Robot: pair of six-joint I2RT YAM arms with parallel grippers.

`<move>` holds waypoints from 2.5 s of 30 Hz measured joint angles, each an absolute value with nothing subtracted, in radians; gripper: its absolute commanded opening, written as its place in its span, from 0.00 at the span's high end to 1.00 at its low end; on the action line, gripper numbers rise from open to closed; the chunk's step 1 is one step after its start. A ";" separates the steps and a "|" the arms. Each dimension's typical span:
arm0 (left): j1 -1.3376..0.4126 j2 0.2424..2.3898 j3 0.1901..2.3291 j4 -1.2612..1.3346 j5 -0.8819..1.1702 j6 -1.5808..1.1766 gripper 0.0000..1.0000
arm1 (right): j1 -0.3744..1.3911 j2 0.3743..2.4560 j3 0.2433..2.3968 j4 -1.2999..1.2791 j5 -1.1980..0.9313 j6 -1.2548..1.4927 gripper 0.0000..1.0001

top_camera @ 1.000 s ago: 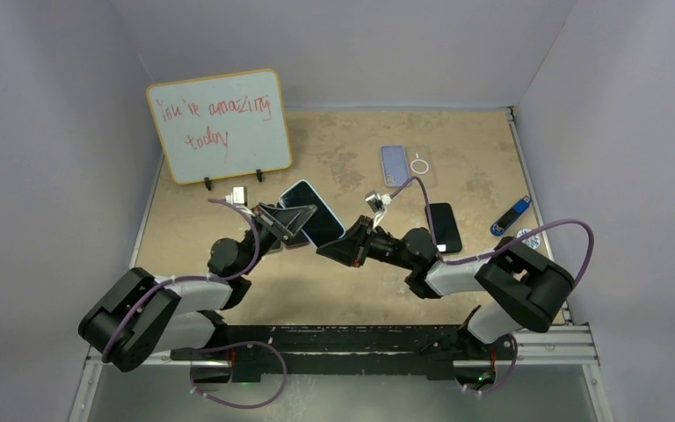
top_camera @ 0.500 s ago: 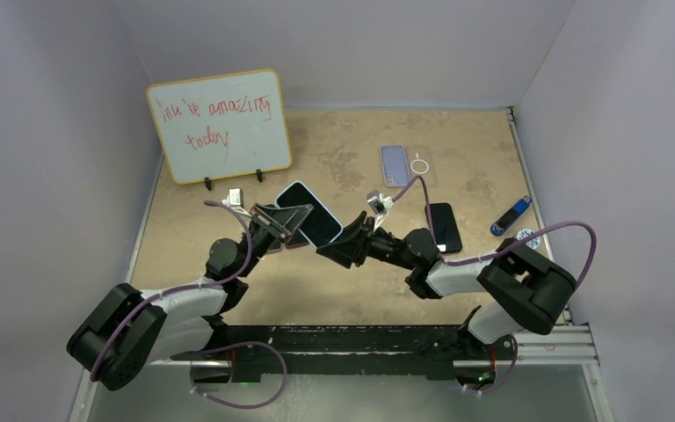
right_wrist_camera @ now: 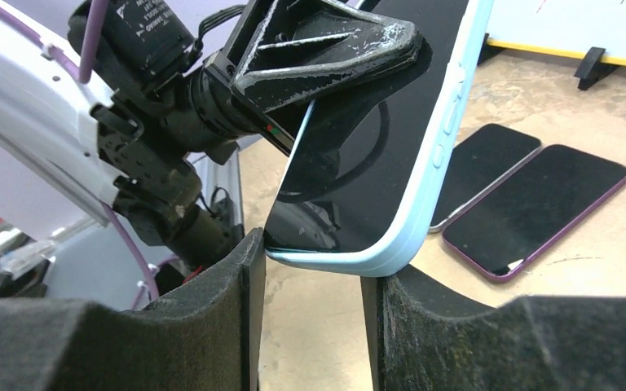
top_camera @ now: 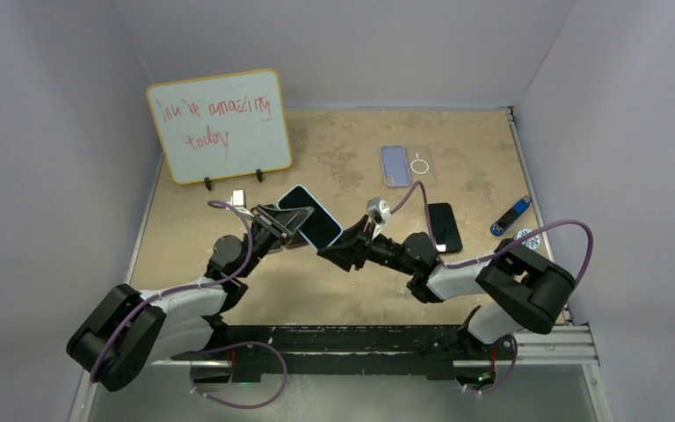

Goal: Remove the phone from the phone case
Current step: Remove the phone case from the phone.

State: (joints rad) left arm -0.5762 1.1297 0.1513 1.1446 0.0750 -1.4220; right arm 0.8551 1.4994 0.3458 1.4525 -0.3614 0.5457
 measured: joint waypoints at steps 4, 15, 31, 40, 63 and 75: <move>-0.575 1.135 0.156 1.132 0.082 -1.422 1.00 | 0.860 1.498 0.334 1.454 -0.347 0.465 0.70; -0.554 1.201 0.167 1.124 0.161 -1.472 1.00 | 0.852 1.480 0.325 1.285 -0.183 0.190 0.83; -0.398 1.122 0.295 0.869 0.490 -1.221 1.00 | 0.769 1.274 0.327 0.980 -0.428 0.227 0.49; -0.395 1.112 0.398 0.756 0.685 -0.999 1.00 | 0.656 1.214 0.381 0.845 -0.701 0.236 0.45; -0.414 1.111 0.408 0.829 0.818 -0.950 1.00 | 0.657 1.293 0.549 0.714 -0.905 0.219 0.59; -0.416 1.113 0.408 0.860 0.856 -0.941 1.00 | 0.674 1.299 0.584 0.623 -0.934 0.139 1.00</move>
